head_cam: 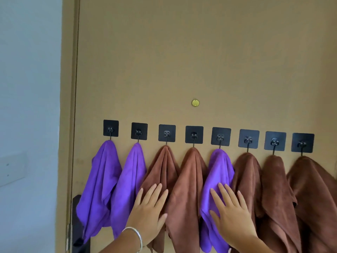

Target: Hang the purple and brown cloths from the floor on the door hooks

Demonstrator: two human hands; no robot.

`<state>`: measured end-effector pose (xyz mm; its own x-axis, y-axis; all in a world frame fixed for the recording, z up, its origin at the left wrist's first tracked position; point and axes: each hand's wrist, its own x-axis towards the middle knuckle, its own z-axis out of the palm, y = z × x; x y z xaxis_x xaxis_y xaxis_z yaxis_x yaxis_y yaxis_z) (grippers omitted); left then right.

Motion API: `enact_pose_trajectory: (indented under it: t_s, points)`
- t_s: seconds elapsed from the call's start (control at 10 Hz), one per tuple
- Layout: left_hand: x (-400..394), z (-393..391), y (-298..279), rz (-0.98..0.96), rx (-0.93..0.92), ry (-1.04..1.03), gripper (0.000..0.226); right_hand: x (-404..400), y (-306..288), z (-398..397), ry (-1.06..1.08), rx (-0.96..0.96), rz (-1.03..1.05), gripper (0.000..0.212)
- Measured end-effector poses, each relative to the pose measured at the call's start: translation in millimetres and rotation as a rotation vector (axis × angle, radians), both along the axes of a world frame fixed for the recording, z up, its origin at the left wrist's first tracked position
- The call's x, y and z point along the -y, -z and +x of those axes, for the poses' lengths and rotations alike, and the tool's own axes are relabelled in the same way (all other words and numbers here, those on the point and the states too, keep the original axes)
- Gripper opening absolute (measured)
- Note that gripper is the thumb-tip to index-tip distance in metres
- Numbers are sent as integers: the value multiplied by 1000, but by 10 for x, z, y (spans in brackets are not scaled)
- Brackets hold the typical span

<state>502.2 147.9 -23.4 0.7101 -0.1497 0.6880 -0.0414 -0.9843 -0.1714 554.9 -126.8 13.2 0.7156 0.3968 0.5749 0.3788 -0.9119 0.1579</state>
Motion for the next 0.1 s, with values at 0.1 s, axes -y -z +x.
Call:
enact_pose_trajectory:
  t_s: [0.1]
  points:
    - [-95, 27, -12, 19, 43, 34, 65, -95, -4, -97, 16, 37, 23, 79]
